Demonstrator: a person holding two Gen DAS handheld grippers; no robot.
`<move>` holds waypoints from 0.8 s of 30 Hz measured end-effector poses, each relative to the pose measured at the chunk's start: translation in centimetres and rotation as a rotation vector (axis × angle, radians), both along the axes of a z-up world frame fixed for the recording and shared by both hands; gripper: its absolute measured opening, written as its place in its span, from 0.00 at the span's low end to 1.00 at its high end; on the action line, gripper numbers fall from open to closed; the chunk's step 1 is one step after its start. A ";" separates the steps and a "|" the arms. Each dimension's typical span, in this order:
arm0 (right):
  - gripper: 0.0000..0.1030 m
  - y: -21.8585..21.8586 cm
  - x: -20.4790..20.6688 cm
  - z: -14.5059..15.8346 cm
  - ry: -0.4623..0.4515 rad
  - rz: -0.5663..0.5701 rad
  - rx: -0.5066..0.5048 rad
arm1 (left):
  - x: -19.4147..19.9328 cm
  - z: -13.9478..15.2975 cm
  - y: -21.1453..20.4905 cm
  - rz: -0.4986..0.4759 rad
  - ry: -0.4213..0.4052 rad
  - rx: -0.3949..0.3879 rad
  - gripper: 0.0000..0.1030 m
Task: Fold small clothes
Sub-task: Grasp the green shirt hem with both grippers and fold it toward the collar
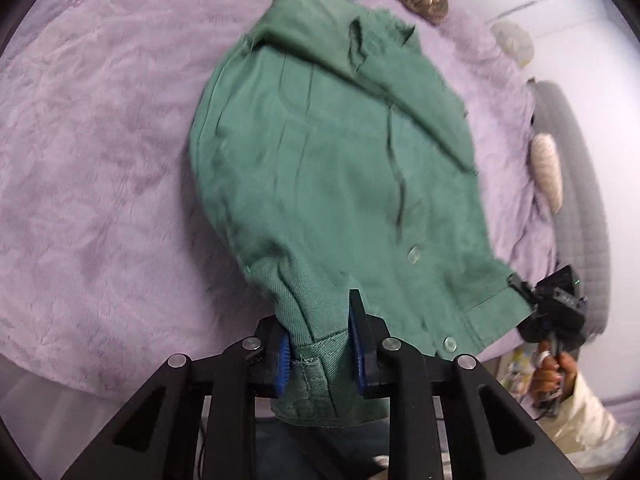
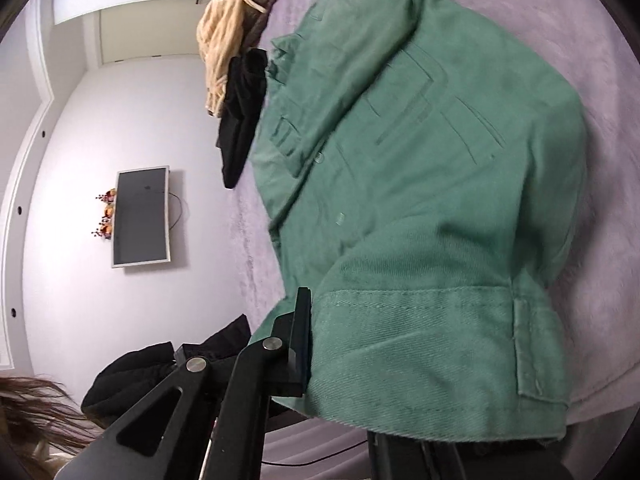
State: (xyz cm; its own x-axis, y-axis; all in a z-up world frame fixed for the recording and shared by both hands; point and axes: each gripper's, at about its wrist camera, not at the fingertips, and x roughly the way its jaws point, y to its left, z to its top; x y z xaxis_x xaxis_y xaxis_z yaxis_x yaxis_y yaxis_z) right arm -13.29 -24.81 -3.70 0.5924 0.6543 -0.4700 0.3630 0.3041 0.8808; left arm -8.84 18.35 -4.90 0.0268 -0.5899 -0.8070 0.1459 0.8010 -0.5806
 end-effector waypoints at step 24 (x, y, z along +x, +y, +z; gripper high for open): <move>0.06 -11.6 31.1 -7.5 0.089 0.059 -0.127 | 31.7 -1.8 -15.4 0.235 -0.248 0.230 0.25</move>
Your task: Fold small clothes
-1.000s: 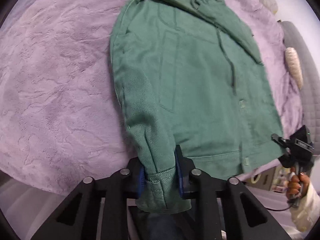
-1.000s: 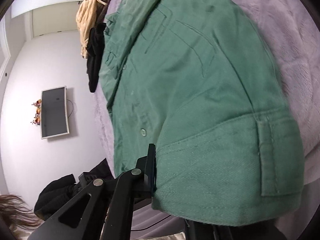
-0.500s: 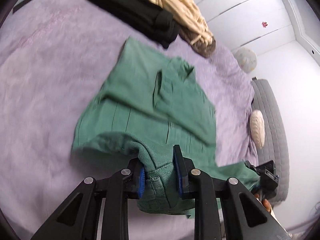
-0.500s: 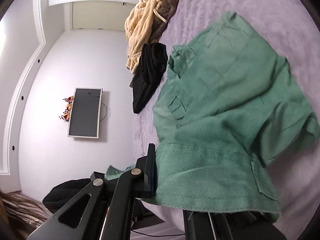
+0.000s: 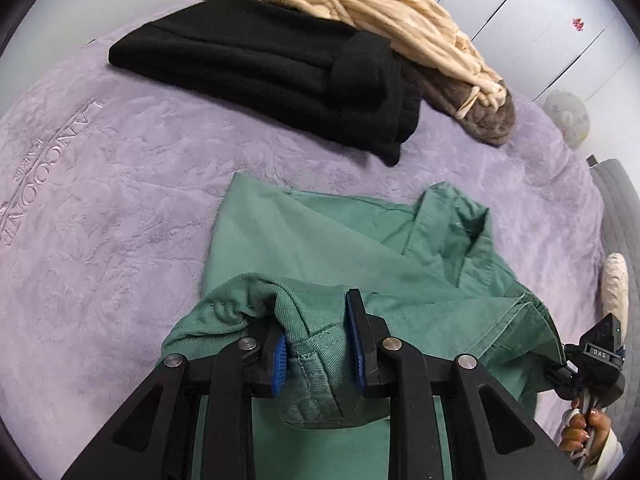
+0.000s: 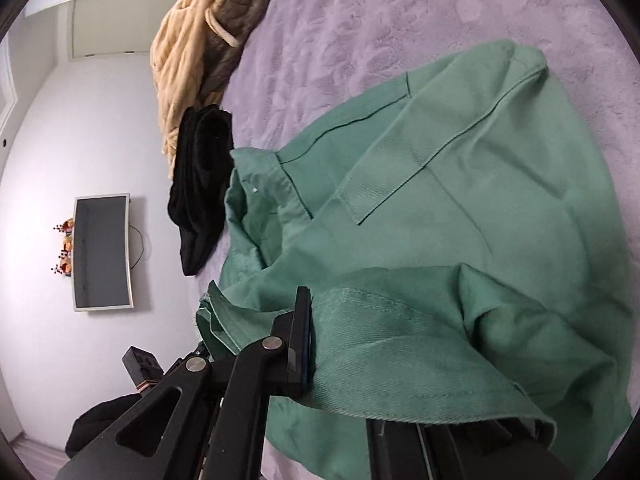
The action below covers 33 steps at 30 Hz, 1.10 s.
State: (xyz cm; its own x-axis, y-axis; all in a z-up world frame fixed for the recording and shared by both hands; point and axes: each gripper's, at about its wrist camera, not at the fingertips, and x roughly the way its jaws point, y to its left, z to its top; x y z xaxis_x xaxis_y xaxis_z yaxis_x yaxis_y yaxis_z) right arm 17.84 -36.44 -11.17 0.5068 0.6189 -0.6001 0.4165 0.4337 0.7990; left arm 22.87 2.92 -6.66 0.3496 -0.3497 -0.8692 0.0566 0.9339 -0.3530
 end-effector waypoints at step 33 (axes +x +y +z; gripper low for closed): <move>0.03 -2.0 -4.3 5.6 -0.023 0.137 -0.594 | -1.3 -0.8 -1.3 -0.022 -0.063 0.310 0.92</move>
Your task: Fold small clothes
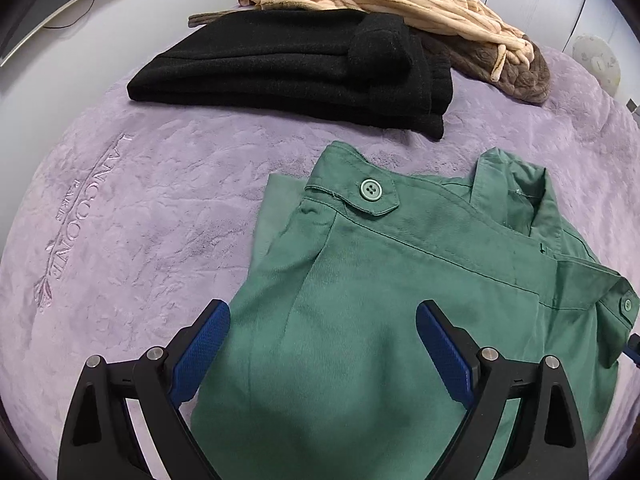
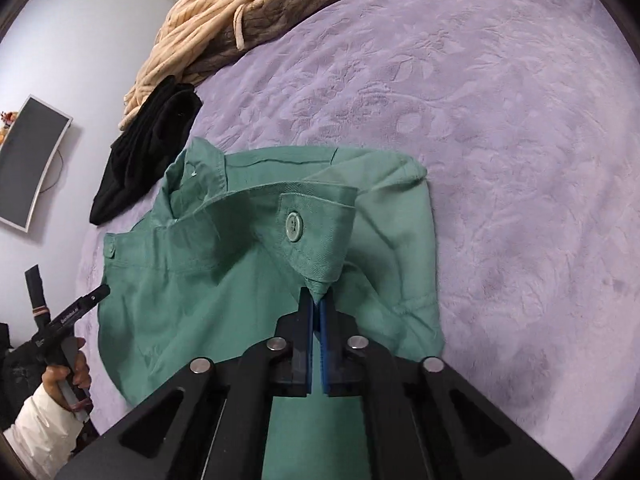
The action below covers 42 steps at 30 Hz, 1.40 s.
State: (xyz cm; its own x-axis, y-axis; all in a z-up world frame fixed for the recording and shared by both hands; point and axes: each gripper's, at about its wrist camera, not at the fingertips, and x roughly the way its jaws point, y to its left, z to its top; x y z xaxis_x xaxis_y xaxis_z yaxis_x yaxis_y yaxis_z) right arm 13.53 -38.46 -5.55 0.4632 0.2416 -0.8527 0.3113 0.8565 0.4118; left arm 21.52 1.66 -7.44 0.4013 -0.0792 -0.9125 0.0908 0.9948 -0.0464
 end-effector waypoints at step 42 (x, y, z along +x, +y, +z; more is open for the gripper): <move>0.58 -2.9 -3.1 -0.5 0.011 -0.131 0.180 | 3.0 -1.3 4.4 0.140 0.019 0.085 0.59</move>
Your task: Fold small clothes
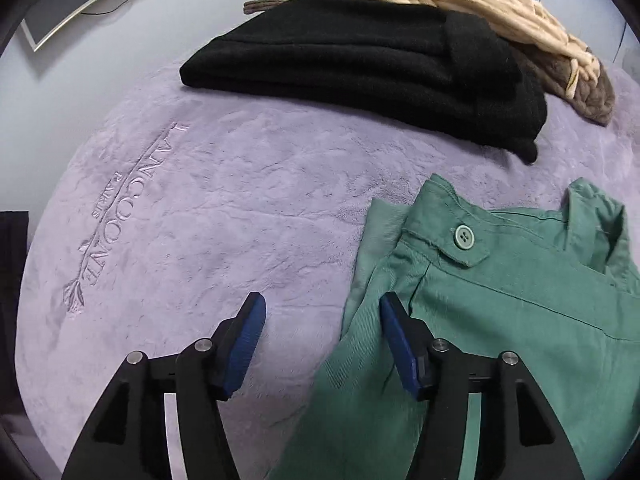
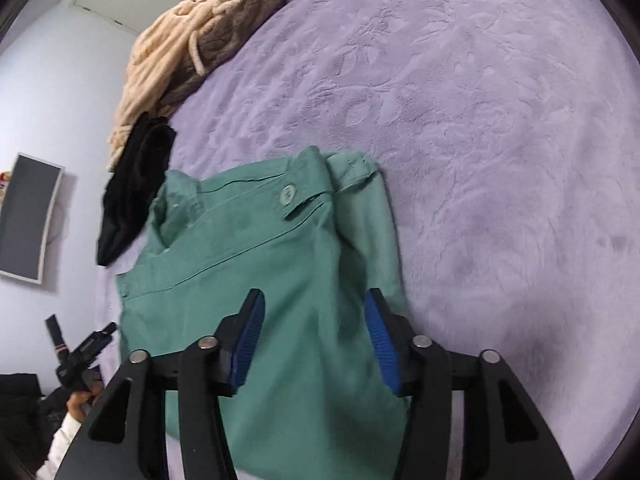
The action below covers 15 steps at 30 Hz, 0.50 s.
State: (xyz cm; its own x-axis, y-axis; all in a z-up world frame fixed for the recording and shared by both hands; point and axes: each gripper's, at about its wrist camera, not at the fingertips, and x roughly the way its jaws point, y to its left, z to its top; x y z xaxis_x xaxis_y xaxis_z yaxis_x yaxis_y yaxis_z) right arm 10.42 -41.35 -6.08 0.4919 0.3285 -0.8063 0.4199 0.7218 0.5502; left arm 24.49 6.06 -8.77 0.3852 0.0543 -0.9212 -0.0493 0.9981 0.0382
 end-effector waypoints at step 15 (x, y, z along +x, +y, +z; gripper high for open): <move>0.62 6.8 -13.7 -5.8 0.069 -0.156 0.373 | -15.7 -2.4 5.1 0.079 0.286 -0.403 0.59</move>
